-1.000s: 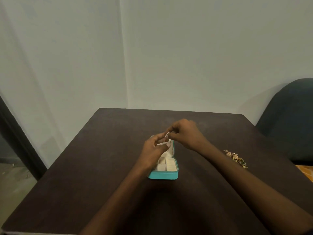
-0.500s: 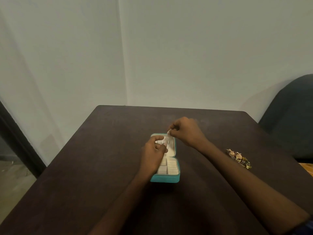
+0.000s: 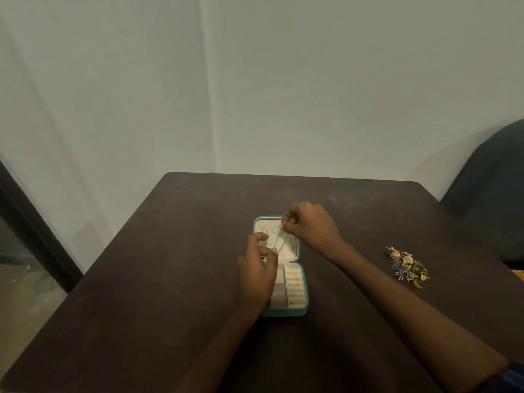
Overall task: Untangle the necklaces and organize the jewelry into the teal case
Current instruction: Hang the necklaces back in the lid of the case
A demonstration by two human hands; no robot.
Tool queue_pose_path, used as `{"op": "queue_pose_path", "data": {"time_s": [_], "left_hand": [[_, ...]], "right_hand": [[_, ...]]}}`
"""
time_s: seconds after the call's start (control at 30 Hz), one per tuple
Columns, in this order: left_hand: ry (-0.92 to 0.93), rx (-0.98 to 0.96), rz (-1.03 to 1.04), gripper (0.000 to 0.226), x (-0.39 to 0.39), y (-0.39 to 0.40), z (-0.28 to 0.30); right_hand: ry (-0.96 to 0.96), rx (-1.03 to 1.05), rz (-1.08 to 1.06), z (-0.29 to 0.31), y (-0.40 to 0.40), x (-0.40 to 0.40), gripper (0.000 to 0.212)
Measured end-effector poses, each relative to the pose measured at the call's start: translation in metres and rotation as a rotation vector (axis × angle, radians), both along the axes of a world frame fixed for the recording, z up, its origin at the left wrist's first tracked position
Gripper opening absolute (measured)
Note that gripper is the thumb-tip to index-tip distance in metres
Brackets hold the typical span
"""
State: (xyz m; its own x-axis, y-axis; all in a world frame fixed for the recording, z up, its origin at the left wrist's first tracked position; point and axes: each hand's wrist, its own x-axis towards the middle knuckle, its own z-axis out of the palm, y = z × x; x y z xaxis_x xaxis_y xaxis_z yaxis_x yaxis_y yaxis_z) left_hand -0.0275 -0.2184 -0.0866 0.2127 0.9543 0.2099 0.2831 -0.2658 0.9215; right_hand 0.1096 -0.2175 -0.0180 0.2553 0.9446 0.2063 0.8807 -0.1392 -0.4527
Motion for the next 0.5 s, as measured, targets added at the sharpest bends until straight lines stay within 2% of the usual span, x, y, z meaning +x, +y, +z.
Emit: {"op": "queue_pose_path", "data": {"time_s": [0.17, 0.33, 0.5], "left_hand": [[0.034, 0.077, -0.008, 0.024, 0.001, -0.002, -0.001], [0.143, 0.128, -0.026, 0.020, 0.002, 0.001, -0.002], [0.200, 0.098, -0.058, 0.029, 0.003, 0.003, -0.003]], "right_hand": [[-0.091, 0.039, -0.021, -0.007, 0.005, -0.001, 0.011], [-0.199, 0.139, -0.027, -0.015, 0.008, -0.003, 0.009], [-0.290, 0.210, -0.004, -0.018, 0.011, -0.002, 0.013]]}}
